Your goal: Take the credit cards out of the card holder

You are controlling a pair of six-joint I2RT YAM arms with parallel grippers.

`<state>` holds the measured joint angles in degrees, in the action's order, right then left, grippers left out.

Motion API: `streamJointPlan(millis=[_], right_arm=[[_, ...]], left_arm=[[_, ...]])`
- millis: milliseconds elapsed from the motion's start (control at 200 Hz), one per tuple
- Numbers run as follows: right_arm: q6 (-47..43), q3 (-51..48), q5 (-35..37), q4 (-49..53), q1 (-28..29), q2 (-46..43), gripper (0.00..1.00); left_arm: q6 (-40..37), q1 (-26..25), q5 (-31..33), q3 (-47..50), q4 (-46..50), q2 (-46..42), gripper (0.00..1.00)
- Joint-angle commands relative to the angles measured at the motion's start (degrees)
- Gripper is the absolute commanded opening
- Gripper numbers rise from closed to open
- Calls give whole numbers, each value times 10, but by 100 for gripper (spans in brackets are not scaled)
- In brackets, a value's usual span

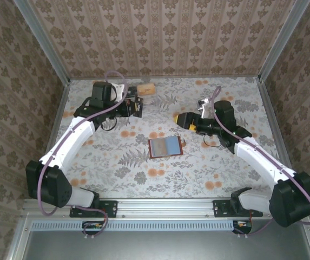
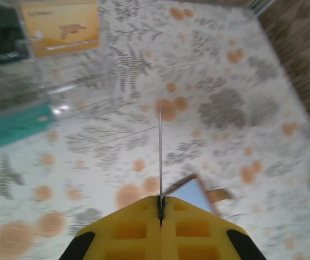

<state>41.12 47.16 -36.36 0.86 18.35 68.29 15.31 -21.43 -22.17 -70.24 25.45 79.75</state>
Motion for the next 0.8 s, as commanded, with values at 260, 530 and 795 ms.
streamJointPlan(millis=[260, 530, 795], right_arm=[[-41, 6, 44, 68, -5, -49, 100], [-43, 7, 53, 77, -7, -55, 100], [-42, 10, 60, 78, -9, -48, 100]], left_arm=[[-445, 12, 136, -11, -34, 24, 0], [-633, 27, 139, -83, -38, 123, 0], [-766, 46, 179, -119, -125, 209, 0]])
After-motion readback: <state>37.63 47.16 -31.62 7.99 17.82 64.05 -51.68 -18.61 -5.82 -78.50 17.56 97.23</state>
